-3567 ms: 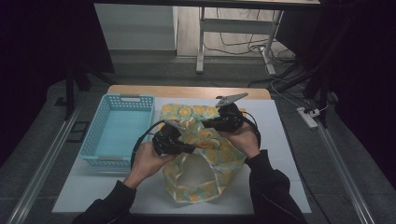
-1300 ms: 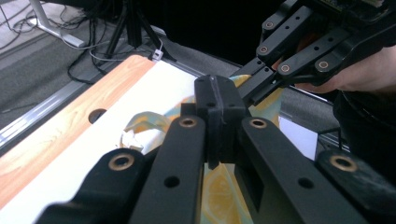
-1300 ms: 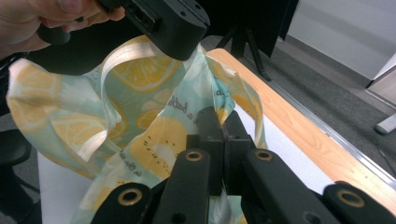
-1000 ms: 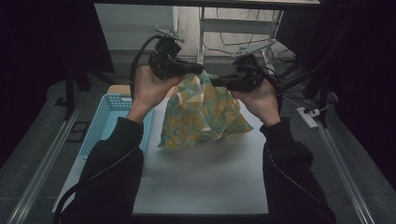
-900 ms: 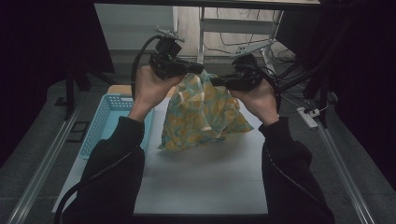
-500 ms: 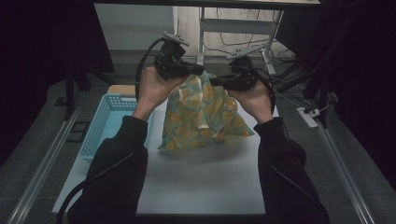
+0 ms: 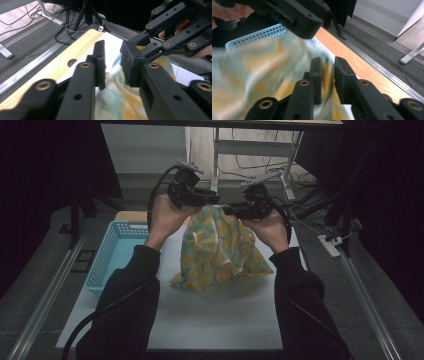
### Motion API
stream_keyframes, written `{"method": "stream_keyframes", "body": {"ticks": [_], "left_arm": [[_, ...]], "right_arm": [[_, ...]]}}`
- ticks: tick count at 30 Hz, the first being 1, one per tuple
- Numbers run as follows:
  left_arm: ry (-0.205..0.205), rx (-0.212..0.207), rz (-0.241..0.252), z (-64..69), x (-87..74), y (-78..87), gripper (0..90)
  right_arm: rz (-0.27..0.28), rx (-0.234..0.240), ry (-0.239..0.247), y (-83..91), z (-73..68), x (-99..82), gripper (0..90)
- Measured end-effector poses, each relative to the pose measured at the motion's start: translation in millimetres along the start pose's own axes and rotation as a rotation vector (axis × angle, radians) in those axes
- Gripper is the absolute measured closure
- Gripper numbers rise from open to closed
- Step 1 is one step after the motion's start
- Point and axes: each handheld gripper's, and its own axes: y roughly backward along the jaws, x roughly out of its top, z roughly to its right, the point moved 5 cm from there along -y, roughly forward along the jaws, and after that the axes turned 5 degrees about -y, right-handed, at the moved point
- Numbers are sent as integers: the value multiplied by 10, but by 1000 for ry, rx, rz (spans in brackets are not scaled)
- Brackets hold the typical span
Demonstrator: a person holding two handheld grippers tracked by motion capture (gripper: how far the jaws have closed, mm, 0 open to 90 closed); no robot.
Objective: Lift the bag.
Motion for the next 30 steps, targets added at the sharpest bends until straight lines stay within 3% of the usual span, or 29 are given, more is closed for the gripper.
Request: {"method": "stream_keyframes", "body": {"ticks": [10, 23, 30], "left_arm": [[0, 12, 14, -50, -152, -40, 454], [29, 26, -3, -161, -514, 17, 253], [41, 44, -24, -130, -727, 78, 143]], "right_arm": [[10, -3, -32, -22, 45, -75, 570], [16, -27, -67, -44, 74, -263, 328], [30, -40, -75, -29, 58, -362, 223]]}}
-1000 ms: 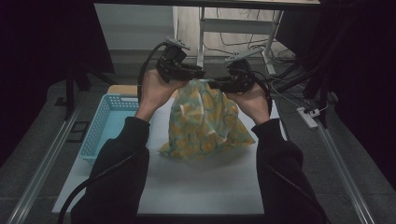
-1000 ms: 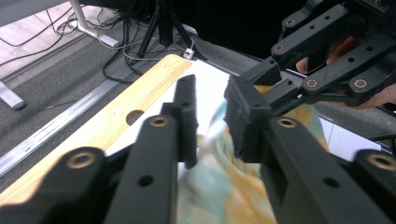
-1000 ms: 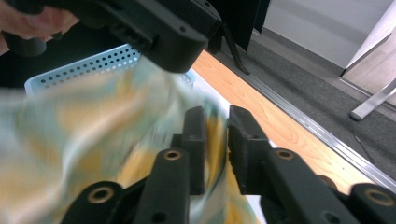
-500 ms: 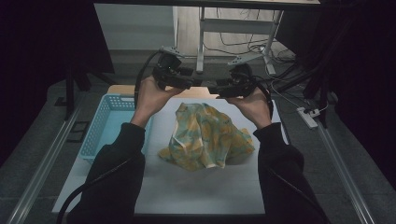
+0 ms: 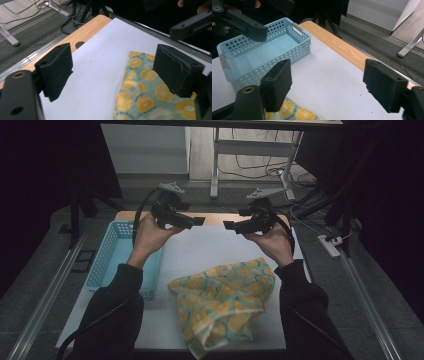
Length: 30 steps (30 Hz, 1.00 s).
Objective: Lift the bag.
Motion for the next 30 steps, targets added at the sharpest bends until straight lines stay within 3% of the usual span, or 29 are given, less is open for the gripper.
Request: {"method": "stream_keyframes", "body": {"ticks": [7, 17, 30], "left_arm": [[6, -9, -11, 44, -217, 52, 95], [30, -30, -3, 113, -557, 109, 28], [36, -48, -6, 247, -949, 216, 0]], "right_arm": [[6, 4, -19, 13, -8, -115, 151], [-21, -3, -6, 34, -71, -352, 77], [-10, 22, -22, 82, -109, -692, 46]]}}
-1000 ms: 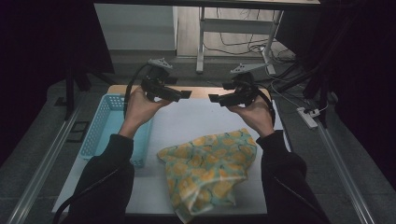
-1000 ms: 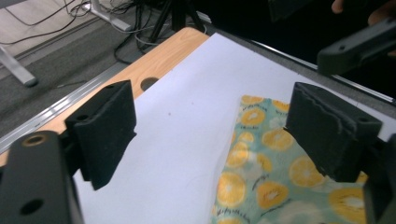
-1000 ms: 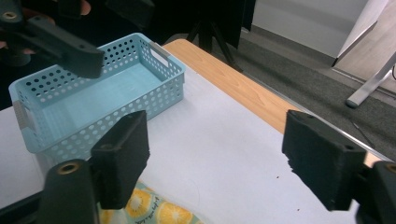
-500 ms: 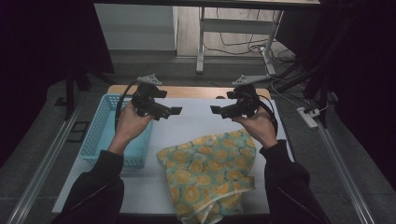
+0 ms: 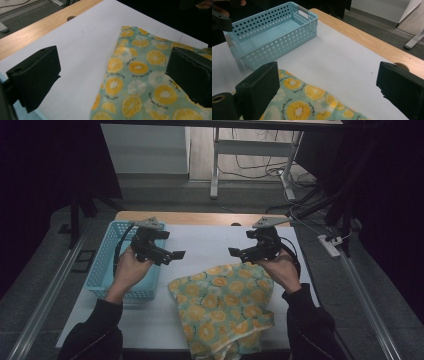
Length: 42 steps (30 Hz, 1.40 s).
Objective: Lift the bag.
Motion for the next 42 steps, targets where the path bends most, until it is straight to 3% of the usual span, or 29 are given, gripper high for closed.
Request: {"method": "stream_keyframes", "body": {"ticks": [18, 30, 42], "left_arm": [[28, 4, 7, 205, -534, 108, 0], [51, 53, 1, 346, -883, 299, 0], [56, 102, -5, 535, -1212, 487, 0]], "right_arm": [[22, -42, -33, 126, 74, -518, 1], [0, -85, -43, 223, 68, -892, 0], [-7, -134, -65, 451, 43, -1243, 0]]}}
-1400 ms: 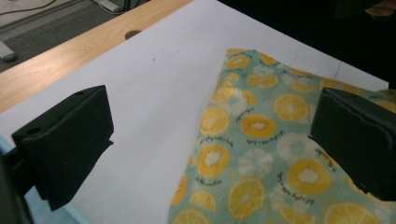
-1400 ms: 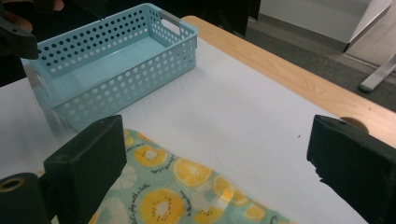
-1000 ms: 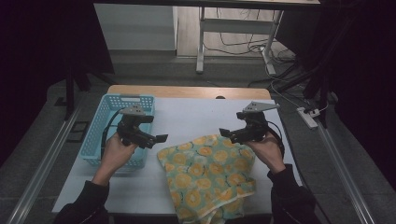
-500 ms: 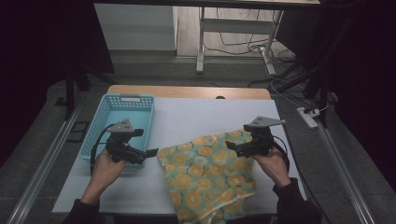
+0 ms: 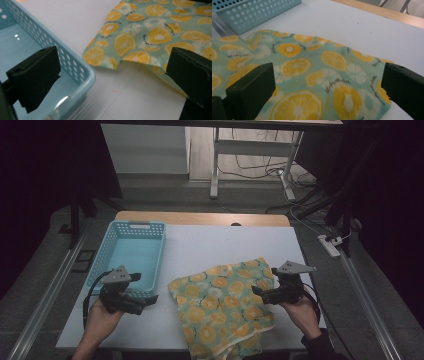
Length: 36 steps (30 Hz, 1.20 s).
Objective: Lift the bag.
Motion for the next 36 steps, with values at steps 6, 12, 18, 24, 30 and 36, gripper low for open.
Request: {"method": "stream_keyframes", "body": {"ticks": [6, 12, 18, 24, 30, 36], "left_arm": [[33, 12, 1, 42, -180, 81, 0], [66, 26, -1, 70, -360, 170, 0], [100, 46, 5, 90, -528, 275, 0], [118, 66, 7, 96, -671, 343, 0], [133, 93, -30, 98, -838, 365, 0], [147, 138, -81, 48, -1004, 361, 0]], "right_arm": [[-9, -24, -7, 128, 7, -190, 0], [-2, -52, -30, 270, 30, -355, 0], [-4, -81, -54, 403, 59, -528, 0], [-18, -109, -61, 483, 67, -688, 0], [-51, -127, -72, 518, 73, -872, 0], [-92, -133, -89, 547, 75, -1042, 0]]}}
